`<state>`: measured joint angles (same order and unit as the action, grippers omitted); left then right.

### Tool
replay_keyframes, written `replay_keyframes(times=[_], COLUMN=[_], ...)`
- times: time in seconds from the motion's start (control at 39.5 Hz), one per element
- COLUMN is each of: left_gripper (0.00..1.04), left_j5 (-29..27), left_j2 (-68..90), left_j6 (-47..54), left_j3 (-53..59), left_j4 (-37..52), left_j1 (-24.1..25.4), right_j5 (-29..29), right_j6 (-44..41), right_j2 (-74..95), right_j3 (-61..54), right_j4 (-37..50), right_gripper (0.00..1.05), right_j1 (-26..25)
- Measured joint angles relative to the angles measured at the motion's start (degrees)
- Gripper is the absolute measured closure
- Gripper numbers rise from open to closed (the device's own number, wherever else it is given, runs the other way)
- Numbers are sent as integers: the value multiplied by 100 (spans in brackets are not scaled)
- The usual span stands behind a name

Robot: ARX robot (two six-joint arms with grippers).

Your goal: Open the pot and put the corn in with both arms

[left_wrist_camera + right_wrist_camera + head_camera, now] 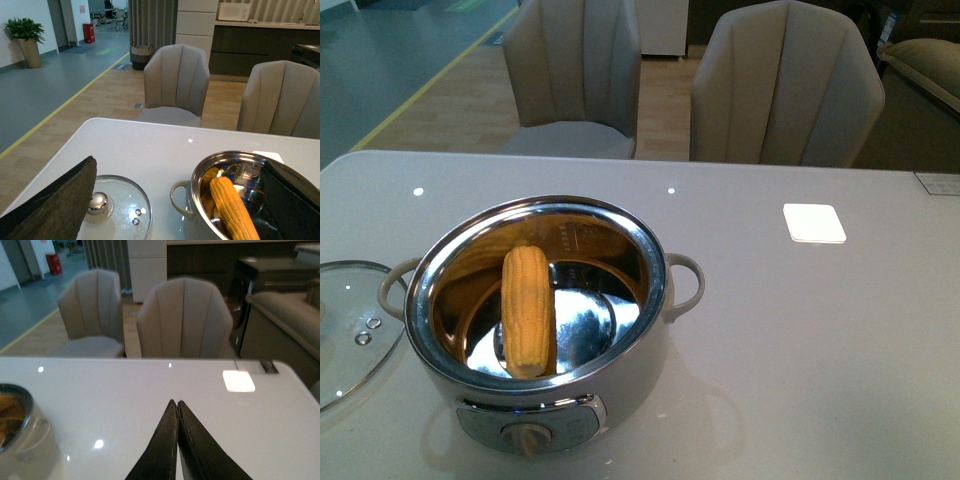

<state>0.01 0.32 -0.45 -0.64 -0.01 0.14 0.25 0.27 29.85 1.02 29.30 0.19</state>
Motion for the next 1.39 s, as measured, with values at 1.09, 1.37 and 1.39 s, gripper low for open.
replay_keyframes(times=[1.09, 1.37, 1.39], left_gripper=[7, 7, 7], left_j5=[-2, -2, -2], left_j2=[0, 0, 0], left_j6=[0, 0, 0], left_j3=[0, 0, 0], left_j4=[0, 0, 0], left_j1=[0, 0, 0], right_j5=[-13, -13, -13], right_j6=[0, -7, -7], right_j2=[-2938, -2948, -2948], right_j3=[0, 0, 0], right_j4=[-2911, -2922, -2922], right_gripper=[103, 94, 90], right_j1=[0, 0, 0])
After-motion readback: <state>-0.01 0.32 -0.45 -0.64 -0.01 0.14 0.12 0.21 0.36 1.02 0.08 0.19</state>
